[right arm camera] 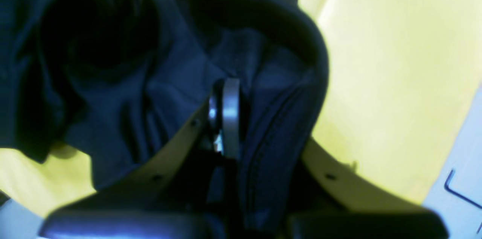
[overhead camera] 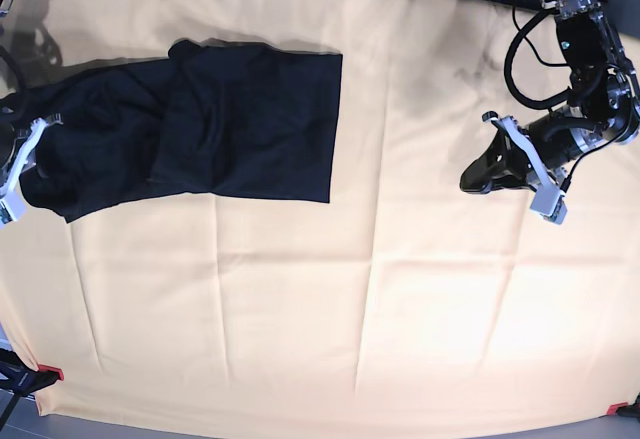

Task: Fold the T-shirt properly
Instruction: 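Grasp the other strip end with the right gripper, then fold the held end with the right gripper over onto the folded half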

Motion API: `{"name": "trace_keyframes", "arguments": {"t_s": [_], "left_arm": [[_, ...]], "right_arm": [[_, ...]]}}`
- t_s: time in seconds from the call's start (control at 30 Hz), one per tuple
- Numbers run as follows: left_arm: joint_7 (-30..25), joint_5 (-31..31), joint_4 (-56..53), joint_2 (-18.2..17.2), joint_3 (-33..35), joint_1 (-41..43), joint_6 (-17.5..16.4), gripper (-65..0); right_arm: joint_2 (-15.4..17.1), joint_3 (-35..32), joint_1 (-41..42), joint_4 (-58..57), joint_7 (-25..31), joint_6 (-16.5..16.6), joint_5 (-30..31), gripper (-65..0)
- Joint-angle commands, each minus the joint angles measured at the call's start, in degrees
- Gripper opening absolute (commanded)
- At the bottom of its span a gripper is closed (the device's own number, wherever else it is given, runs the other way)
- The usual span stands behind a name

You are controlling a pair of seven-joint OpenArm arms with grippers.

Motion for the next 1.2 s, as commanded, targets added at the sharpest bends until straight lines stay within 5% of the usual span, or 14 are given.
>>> {"name": "trace_keyframes", "arguments": {"t_s": [0.0,0.4,0.67,0.9,1.17], "left_arm": [[-1.11,-1.38,0.9,-0.76,-0.33,-0.81,-0.24,-65.0],[-1.11,-1.38,0.79,-0.72,-0.28,-0.63,-0.26,-65.0],[-1.14,-1.38,0.74,-0.57,-0.28,-0.63,-0.26,-65.0],[-1.18,-1.4,0.72,0.59,-0.28,-0.66,-0.26,-65.0],[-1.2,-1.4,0.72,1.14,-0.28,-0.66,-0.24,-65.0]], "right_arm": [[-0.04,0.59,0.61,2.03,1.05,-0.35,0.96,-65.0],[-16.48,0.52,-2.23,18.62,1.05,1.64,15.28,-65.0],[-22.03,-0.96,-1.9,22.01,1.14,3.78,21.77,-65.0],[-27.76,-7.5,-1.9,21.94,2.03,7.43,18.56,-65.0],[-31.67,-19.89,-1.88,21.55,11.43,7.78,-0.74,-65.0]]}}
